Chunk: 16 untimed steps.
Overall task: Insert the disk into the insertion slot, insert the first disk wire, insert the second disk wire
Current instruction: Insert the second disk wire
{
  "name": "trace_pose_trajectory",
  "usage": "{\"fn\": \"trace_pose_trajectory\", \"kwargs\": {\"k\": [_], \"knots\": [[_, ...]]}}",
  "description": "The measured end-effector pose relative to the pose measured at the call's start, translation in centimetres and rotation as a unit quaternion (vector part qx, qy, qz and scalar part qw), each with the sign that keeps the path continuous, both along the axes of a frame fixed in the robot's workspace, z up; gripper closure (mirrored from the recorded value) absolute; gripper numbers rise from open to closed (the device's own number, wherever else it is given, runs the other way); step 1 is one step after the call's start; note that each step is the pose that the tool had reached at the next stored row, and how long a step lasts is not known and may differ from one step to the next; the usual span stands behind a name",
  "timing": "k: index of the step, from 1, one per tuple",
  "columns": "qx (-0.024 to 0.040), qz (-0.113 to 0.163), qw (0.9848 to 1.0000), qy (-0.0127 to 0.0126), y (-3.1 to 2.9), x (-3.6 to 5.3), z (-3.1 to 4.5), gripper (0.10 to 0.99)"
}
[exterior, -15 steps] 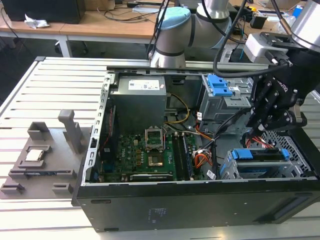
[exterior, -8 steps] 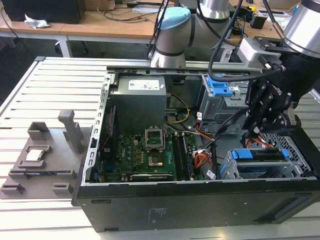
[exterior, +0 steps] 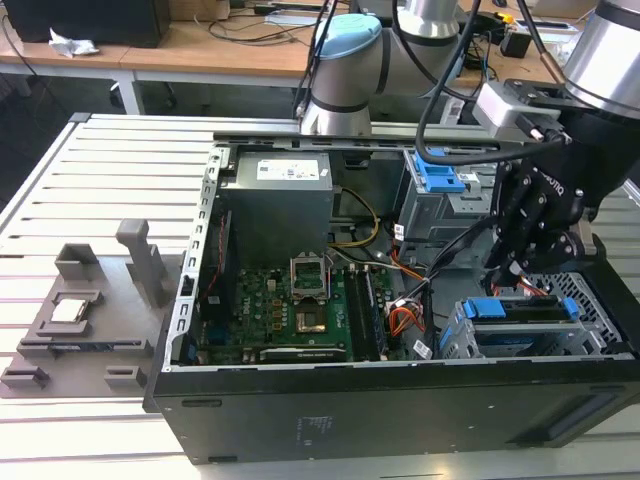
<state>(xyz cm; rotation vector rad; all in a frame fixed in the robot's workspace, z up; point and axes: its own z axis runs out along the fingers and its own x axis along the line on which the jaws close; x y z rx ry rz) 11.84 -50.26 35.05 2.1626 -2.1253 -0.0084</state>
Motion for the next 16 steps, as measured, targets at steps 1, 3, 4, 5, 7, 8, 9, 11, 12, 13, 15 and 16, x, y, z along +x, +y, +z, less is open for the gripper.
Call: {"fn": "trace_pose_trajectory", "kwargs": {"k": [1,3,4,5,7,8,9,11,12,13,15,16], "knots": [[-0.0019,0.0,1.0,0.0,0.0,0.0,0.0,0.784],[-0.0035,0.0,1.0,0.0,-0.02,0.0,0.01,0.784],[-0.0041,0.0,1.0,0.0,-0.04,0.0,0.02,0.784],[-0.005,0.0,1.0,0.0,-0.08,0.0,0.0,0.784],[-0.0076,0.0,1.0,0.0,-0.25,0.0,-0.01,0.784],[-0.0088,0.0,1.0,0.0,-0.34,0.0,-0.01,0.784],[-0.0108,0.0,0.9999,0.0,-0.51,0.0,-0.02,0.784],[-0.0151,0.0,0.9999,0.0,-0.98,0.0,-0.04,0.784],[-0.0173,0.0,0.9998,0.0,-1.22,0.0,-0.05,0.784],[-0.0186,0.0,0.9998,0.0,-1.36,0.0,-0.05,0.784],[-0.0224,0.0,0.9997,0.0,-1.74,0.0,-0.07,0.784],[-0.0227,0.0,0.9997,0.0,-1.8,0.0,-0.07,0.784]]}}
